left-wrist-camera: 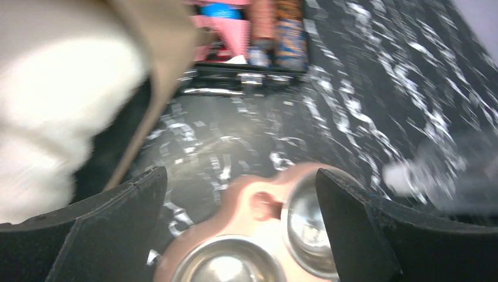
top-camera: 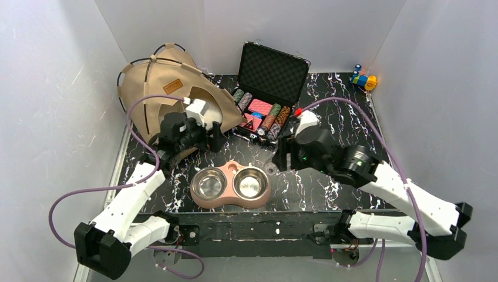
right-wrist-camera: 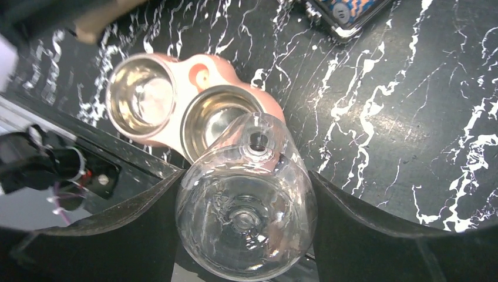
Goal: Set up the pet tent
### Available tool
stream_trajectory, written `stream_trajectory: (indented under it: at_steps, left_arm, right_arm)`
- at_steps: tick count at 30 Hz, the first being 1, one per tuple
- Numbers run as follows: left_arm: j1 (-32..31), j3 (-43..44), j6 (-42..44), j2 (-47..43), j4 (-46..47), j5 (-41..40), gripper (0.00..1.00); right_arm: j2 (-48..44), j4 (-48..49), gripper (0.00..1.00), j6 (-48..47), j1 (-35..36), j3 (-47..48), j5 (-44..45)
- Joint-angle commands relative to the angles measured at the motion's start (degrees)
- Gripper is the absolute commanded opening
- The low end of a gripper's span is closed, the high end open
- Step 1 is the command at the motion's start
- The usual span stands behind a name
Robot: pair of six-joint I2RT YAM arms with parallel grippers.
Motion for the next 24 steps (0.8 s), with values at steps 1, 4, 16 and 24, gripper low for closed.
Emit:
stream_trajectory:
  at_steps: [1,4,16,24]
  left_arm:
    - [7.3,2.4,-6.1,1.5,-4.7,-13.0,0.98]
    - [8.6,2.9,-6.6,2.6,-5.3,-15.4,0.98]
    - [8.7,2.2,-5.5,0.5,-6.2,-21.5,0.98]
    - [8.7,2.1,-5.5,0.4,-6.3,-21.7,0.98]
  right_arm:
    - [5.0,2.6,0.43,0.7,8.5,2.3,11.0]
    - [9.5,3.4,0.43,1.3,13.4,4.1,14.2]
    - [18.6,14.6,0.44,-3.0,17.9,7.8,16.9]
    - [28.1,12.8,0.46,-8.4,15.6,17.8,12.8]
